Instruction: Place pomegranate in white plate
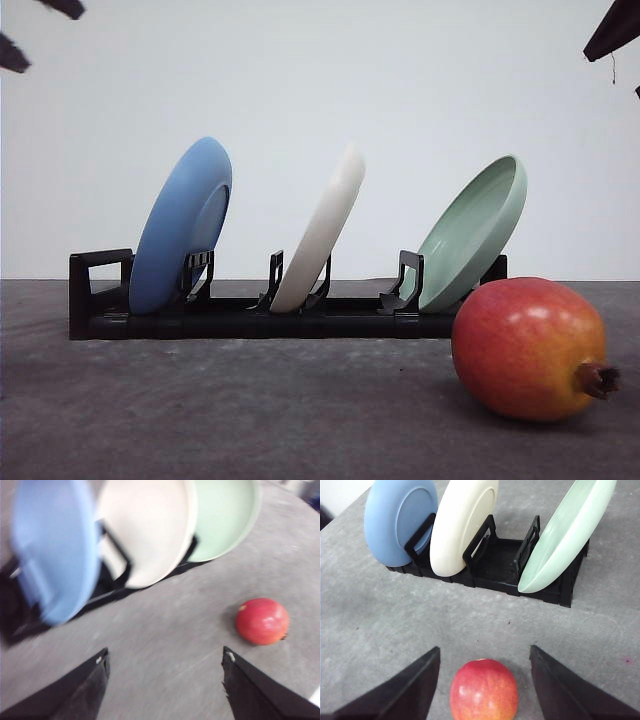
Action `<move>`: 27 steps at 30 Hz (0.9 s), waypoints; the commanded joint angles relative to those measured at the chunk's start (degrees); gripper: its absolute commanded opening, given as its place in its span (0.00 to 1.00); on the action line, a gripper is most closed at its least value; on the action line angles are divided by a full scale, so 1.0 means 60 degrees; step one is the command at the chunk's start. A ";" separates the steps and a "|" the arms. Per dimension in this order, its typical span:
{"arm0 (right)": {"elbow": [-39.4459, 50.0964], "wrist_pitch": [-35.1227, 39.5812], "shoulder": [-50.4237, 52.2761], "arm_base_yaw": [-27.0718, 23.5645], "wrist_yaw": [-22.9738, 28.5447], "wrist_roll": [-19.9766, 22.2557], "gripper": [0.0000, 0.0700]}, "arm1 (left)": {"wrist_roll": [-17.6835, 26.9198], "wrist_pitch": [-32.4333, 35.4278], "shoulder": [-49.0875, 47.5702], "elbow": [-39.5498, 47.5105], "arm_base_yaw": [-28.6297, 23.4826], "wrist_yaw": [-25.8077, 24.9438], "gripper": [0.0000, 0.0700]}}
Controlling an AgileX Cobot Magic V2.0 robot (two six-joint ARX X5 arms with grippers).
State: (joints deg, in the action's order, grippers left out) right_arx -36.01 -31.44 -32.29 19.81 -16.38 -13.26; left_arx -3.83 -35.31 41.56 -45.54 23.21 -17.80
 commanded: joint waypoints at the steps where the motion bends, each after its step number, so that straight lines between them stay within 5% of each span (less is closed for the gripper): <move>1: -0.0164 0.0091 -0.0025 0.0044 -0.0013 0.0108 0.52 | 0.0357 0.0362 0.0234 -0.0168 0.0248 -0.0007 0.62; 12: -0.0164 0.0091 -0.0025 0.0044 -0.0022 0.0033 0.52 | 0.1584 0.3503 0.2790 -0.0168 0.2205 0.1291 0.61; 21: -0.0164 0.0087 -0.0025 0.0044 -0.0019 0.0029 0.52 | 0.1481 0.7119 0.5298 -0.0180 0.3235 0.2838 0.61; 27: -0.0164 0.0091 -0.0025 0.0044 -0.0013 0.0029 0.52 | 0.1214 0.7877 0.6853 -0.0706 0.3473 0.3643 0.61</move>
State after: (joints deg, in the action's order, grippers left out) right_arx -36.01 -31.44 -32.29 19.81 -16.45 -13.28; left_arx 4.52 10.97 81.43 -48.16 43.41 3.56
